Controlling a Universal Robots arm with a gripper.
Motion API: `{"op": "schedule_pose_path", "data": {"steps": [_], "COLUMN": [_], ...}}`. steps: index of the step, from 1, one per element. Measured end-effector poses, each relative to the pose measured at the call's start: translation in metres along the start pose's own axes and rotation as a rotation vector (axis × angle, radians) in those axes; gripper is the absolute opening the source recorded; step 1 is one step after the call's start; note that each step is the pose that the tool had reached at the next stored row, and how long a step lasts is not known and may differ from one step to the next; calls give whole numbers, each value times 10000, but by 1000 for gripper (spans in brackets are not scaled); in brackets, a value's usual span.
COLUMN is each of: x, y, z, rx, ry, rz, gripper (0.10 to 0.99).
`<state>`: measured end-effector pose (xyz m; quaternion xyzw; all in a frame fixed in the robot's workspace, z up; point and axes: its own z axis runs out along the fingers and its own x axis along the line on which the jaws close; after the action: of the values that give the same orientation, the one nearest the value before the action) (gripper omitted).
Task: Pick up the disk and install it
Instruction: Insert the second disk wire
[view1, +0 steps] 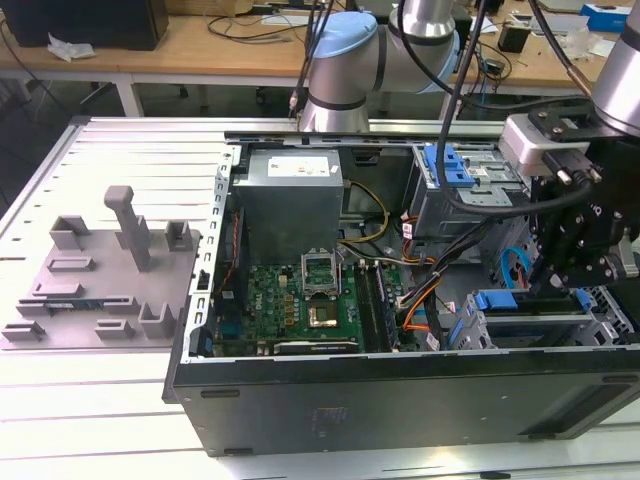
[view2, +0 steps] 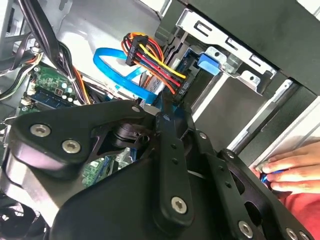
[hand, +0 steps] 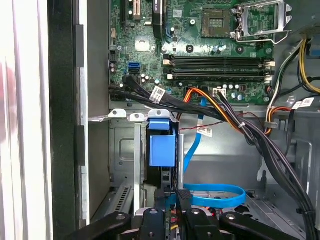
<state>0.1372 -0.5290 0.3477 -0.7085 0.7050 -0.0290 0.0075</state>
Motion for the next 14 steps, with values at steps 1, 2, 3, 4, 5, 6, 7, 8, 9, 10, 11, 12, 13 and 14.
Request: {"op": "schedule_pose_path", "data": {"steps": [1, 2, 3, 4, 5, 6, 7, 8, 9, 10, 11, 12, 13, 14], "x": [-15, -28, -51, -68, -81, -103, -122, -166, -193, -220, -277, -337, -375, -380], "y": [-3, -4, -6, -8, -9, -11, -12, -14, -15, -15, -16, -17, -12, -10], "z": [-54, -81, -120, -148, -170, -201, -221, -257, -272, -282, -304, -327, -333, -333], "rx": [0, 1, 1, 1, 1, 2, 2, 2, 3, 2, 2, 4, 5, 5], "ry": [-1, -1, 2, 9, 17, 28, 38, 79, 111, 138, 210, 275, 347, 373], "rz": [0, 0, 0, -1, -1, -2, -2, -4, -6, -7, -10, -14, -16, -19], "gripper": [235, 235, 235, 235, 235, 235, 235, 235, 235, 235, 224, 157, 106, 106]}}
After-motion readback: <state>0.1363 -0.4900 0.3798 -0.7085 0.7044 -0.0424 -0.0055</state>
